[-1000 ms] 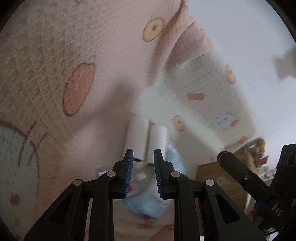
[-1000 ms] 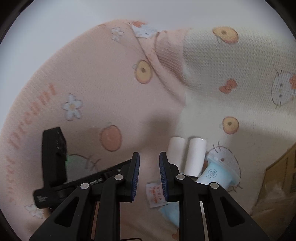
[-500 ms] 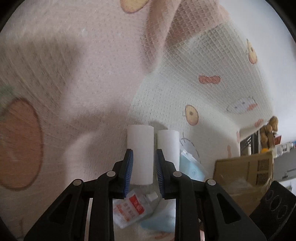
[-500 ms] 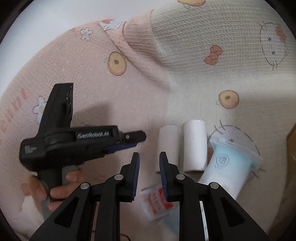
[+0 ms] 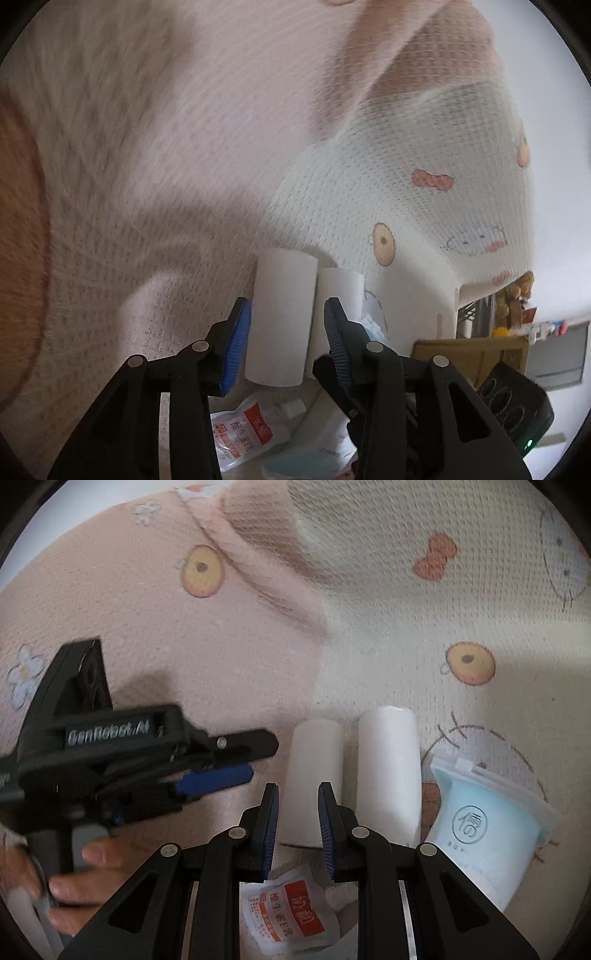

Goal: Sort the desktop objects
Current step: 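Lower the left gripper around another white roll and close it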

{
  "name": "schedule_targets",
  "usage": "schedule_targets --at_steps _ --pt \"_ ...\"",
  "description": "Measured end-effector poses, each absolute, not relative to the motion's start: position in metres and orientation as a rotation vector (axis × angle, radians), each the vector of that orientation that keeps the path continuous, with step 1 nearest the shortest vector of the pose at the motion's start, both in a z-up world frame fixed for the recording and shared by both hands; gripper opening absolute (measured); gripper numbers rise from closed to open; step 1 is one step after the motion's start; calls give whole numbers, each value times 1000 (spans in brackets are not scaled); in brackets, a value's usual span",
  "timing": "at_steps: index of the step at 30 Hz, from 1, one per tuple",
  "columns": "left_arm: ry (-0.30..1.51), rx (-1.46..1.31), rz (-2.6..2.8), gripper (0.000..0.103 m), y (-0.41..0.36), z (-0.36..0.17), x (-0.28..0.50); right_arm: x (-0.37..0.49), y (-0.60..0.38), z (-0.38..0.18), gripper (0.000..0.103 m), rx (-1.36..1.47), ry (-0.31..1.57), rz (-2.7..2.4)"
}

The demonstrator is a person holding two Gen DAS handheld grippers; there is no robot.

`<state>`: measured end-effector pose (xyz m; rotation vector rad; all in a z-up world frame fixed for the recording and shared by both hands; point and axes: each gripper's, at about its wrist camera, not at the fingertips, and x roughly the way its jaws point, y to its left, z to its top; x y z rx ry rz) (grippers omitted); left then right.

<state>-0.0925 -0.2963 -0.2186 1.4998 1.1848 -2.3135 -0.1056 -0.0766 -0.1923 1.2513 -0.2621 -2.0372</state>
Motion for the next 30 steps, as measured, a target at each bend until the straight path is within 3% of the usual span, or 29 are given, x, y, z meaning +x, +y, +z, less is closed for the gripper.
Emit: schedule_targets --at_steps 7,17,30 --pt "1168 1569 -2299 45 -291 -230 -101 -124 -90 -215 18 1394 -272 -1979" --pt "1120 1623 -2293 45 -295 -235 -103 -141 -95 -224 19 1433 -363 -1894" --pt "1093 1672 -2258 49 -297 -247 -107 -148 -110 -226 23 1450 -335 -1852"
